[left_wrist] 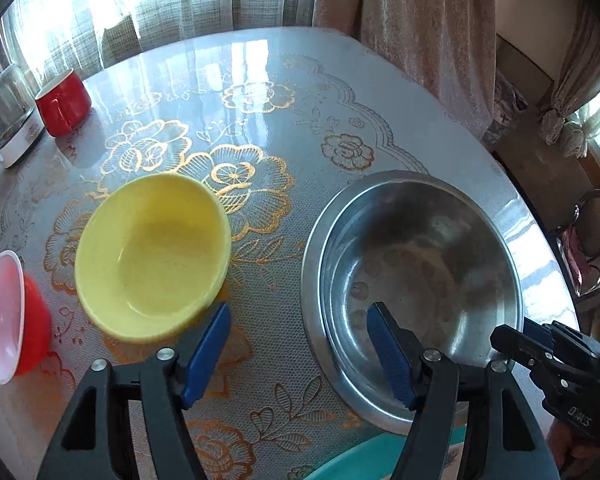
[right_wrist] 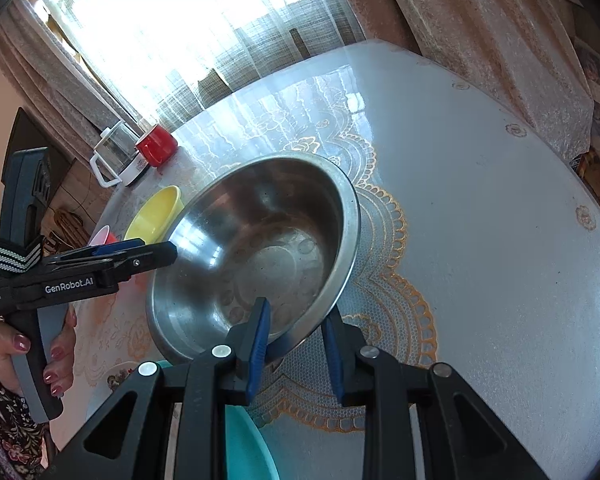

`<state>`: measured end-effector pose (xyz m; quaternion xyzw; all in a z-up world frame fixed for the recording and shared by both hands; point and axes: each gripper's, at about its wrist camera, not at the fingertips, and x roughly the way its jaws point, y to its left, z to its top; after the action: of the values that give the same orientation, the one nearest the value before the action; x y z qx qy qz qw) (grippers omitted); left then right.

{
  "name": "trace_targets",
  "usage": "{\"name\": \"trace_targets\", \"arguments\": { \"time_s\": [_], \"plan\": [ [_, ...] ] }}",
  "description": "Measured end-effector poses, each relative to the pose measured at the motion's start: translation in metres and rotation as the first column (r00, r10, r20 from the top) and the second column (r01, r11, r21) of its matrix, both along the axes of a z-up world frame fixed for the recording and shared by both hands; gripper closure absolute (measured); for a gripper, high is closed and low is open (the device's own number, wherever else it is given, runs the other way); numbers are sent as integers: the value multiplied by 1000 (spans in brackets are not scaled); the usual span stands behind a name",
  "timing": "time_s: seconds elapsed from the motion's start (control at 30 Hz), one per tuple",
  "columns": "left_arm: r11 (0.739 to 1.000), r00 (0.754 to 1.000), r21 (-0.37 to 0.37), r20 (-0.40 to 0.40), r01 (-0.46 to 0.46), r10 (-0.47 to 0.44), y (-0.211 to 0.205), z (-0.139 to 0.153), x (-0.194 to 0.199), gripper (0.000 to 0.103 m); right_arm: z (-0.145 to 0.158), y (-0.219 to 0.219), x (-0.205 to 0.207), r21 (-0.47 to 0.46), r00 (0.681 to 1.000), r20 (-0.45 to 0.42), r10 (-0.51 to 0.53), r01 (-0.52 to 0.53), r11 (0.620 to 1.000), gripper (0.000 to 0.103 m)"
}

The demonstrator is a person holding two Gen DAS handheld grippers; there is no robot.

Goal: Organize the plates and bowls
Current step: 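Close both grippers on the steel bowl rim and lift it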

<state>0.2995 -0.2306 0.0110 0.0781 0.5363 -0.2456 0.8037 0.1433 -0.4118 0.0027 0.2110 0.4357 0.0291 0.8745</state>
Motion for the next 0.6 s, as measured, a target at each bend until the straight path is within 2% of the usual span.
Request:
{"name": "trace_targets", "arguments": {
  "time_s": [0.1,0.17,0.2,0.3,0.37,0.5,0.6],
  "plan": [
    [1000,999,-4,-39,-1,1,-6,-12,3,53,-1,-2,-1,16,1000,3,-7,7,1000,77],
    [1000,999,5,-33,23,-23,-9,-17,-2,70,-2,-3,-2,29,1000,6,-15,14,999,77],
    [999,999,10,-30,37,-37,-11,-18,-4,73,-2,-4,-4,31,1000,10,-18,18,999,77],
    [998,998,-21,-21,56,-57,-10,-19,-10,80,-4,-4,-4,42,999,20,-26,25,999,77],
    [998,998,-6,8,66,-66,-11,-16,-17,83,-6,-3,-3,51,999,27,-37,35,998,79],
    [997,994,30,76,70,-72,-14,-11,-29,83,-6,0,-2,43,998,20,-56,55,998,81],
    [998,996,-14,75,56,-55,-4,-5,-32,83,-4,2,-6,61,998,29,-55,53,997,81]
  ]
}}
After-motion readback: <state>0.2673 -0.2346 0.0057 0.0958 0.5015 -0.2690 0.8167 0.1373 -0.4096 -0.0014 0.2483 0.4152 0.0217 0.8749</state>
